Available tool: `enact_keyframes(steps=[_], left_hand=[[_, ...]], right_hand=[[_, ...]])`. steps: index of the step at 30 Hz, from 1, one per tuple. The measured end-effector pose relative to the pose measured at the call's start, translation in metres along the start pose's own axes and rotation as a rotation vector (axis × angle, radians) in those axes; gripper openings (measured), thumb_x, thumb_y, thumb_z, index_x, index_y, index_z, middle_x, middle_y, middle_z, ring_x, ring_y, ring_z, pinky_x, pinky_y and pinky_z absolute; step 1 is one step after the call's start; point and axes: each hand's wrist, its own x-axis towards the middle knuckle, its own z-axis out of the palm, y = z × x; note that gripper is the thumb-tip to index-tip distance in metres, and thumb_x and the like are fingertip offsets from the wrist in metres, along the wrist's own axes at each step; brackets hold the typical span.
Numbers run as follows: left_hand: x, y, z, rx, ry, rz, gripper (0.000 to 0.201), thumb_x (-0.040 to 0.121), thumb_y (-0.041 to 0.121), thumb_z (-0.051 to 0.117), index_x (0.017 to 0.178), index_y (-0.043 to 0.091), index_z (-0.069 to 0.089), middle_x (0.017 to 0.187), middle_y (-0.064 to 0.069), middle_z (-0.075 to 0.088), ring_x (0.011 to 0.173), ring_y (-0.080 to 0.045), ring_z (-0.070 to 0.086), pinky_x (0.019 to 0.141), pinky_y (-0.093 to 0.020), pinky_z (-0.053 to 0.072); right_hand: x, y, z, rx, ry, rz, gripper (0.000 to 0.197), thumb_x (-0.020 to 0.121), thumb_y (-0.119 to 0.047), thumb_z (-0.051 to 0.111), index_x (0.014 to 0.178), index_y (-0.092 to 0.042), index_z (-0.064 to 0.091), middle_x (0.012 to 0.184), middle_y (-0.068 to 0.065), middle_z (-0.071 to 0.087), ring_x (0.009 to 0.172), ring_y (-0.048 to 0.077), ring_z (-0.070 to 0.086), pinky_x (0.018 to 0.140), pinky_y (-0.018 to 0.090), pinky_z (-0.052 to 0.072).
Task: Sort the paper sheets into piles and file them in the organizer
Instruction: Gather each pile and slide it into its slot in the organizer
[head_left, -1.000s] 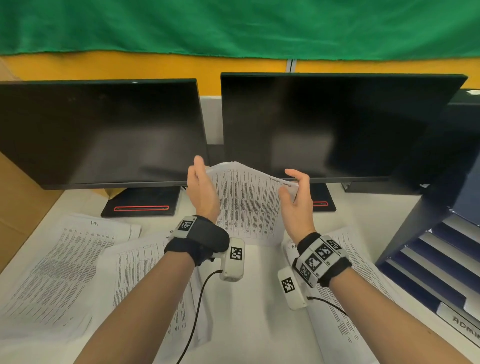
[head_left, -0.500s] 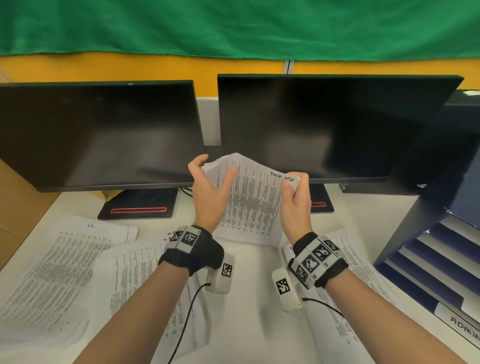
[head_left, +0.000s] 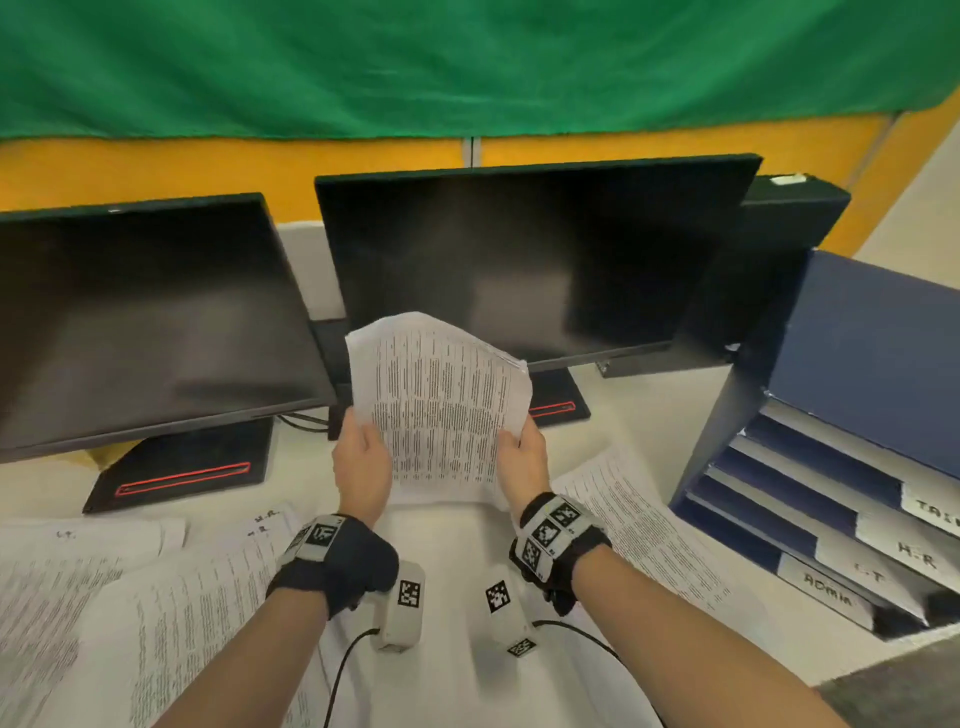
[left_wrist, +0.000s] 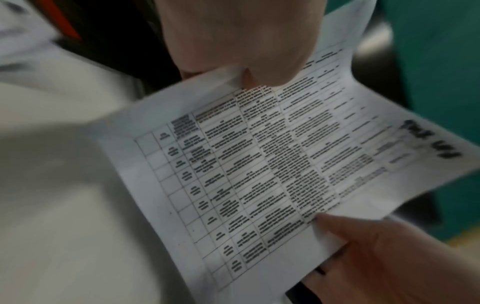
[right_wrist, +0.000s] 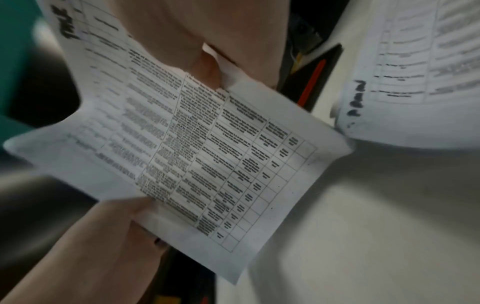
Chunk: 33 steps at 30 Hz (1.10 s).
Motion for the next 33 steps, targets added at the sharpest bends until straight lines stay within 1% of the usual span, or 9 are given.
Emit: enact_keyframes(steps=[3, 6, 9, 13, 17, 21, 25, 29, 33], left_hand=[[-0.007, 0.038, 0.020, 0.056, -0.056, 0.241, 0.021, 0.097, 0.014, 0.033, 0.107, 0.021, 0.050, 0.096, -0.006, 0.061, 0.086, -0.026, 0.059, 0.073, -0.044, 0.053], [-0.029, 0.075, 0.049, 0.059, -0.174, 0.393, 0.012, 0.098, 0.014, 0.035, 0.104, 0.018, 0.045, 0.094, 0.005, 0.059, 0.074, -0.005, 0.059, 0.058, -0.020, 0.047], [-0.064, 0.088, 0.084, 0.055, -0.329, 0.513, 0.013, 0.098, 0.013, 0.034, 0.099, 0.021, 0.044, 0.081, 0.007, 0.059, 0.063, -0.005, 0.056, 0.052, -0.018, 0.040], [-0.117, 0.067, 0.125, 0.035, -0.587, 0.361, 0.024, 0.098, 0.011, 0.032, 0.111, 0.021, 0.049, 0.070, -0.002, 0.061, 0.056, -0.021, 0.056, 0.051, -0.036, 0.047], [-0.159, 0.058, 0.140, -0.017, -0.843, 0.173, 0.031, 0.099, 0.012, 0.032, 0.121, 0.023, 0.050, 0.074, -0.004, 0.065, 0.051, -0.012, 0.052, 0.049, -0.027, 0.045], [-0.172, 0.089, 0.160, -0.025, -1.025, 0.088, 0.038, 0.096, 0.012, 0.033, 0.128, 0.027, 0.048, 0.106, 0.007, 0.066, 0.089, -0.022, 0.065, 0.076, -0.035, 0.052], [-0.172, 0.117, 0.185, -0.035, -1.157, -0.023, 0.023, 0.094, 0.017, 0.039, 0.115, 0.019, 0.049, 0.111, 0.000, 0.061, 0.098, -0.016, 0.059, 0.080, -0.029, 0.048], [-0.176, 0.117, 0.188, -0.038, -1.277, -0.141, 0.027, 0.091, 0.017, 0.050, 0.118, 0.014, 0.048, 0.117, -0.004, 0.059, 0.105, -0.019, 0.058, 0.079, -0.029, 0.048], [-0.172, 0.123, 0.199, -0.068, -1.128, -0.051, 0.034, 0.090, 0.004, 0.043, 0.121, 0.016, 0.047, 0.121, -0.001, 0.058, 0.113, -0.020, 0.055, 0.095, -0.036, 0.048]], right_hand=[[-0.012, -0.020, -0.036, 0.129, 0.122, -0.033, 0.033, 0.093, -0.011, 0.037, 0.109, -0.036, 0.050, 0.109, -0.009, 0.062, 0.102, 0.013, 0.060, 0.094, 0.039, 0.049], [-0.028, -0.027, -0.088, 0.225, 0.253, -0.112, 0.035, 0.095, -0.009, 0.037, 0.107, -0.039, 0.050, 0.107, -0.015, 0.062, 0.098, 0.004, 0.062, 0.085, 0.026, 0.052], [-0.047, -0.015, -0.139, 0.165, 0.398, -0.147, 0.036, 0.094, -0.008, 0.038, 0.107, -0.040, 0.050, 0.104, -0.018, 0.060, 0.094, -0.003, 0.059, 0.080, 0.019, 0.048], [-0.082, 0.032, -0.188, 0.073, 0.514, -0.003, 0.034, 0.093, -0.013, 0.039, 0.096, -0.045, 0.051, 0.105, -0.009, 0.063, 0.096, 0.011, 0.060, 0.086, 0.037, 0.050], [-0.122, 0.074, -0.229, -0.017, 0.618, 0.131, 0.030, 0.090, -0.019, 0.040, 0.097, -0.045, 0.053, 0.103, -0.009, 0.064, 0.096, 0.019, 0.061, 0.089, 0.050, 0.050], [-0.134, 0.076, -0.278, -0.032, 0.749, 0.174, 0.022, 0.087, -0.013, 0.046, 0.100, -0.023, 0.060, 0.105, 0.004, 0.066, 0.095, 0.025, 0.061, 0.089, 0.048, 0.050], [-0.128, 0.057, -0.323, -0.049, 0.765, 0.177, 0.016, 0.086, -0.010, 0.050, 0.095, -0.004, 0.062, 0.099, 0.019, 0.066, 0.078, 0.027, 0.059, 0.074, 0.039, 0.048], [-0.118, 0.032, -0.351, 0.056, 0.779, 0.149, 0.016, 0.088, -0.013, 0.053, 0.097, -0.005, 0.063, 0.094, 0.016, 0.067, 0.076, 0.028, 0.062, 0.072, 0.035, 0.050], [-0.121, 0.016, -0.348, 0.328, 0.721, 0.131, 0.017, 0.092, -0.027, 0.053, 0.093, -0.013, 0.063, 0.103, 0.010, 0.066, 0.081, 0.022, 0.062, 0.066, 0.033, 0.046]])
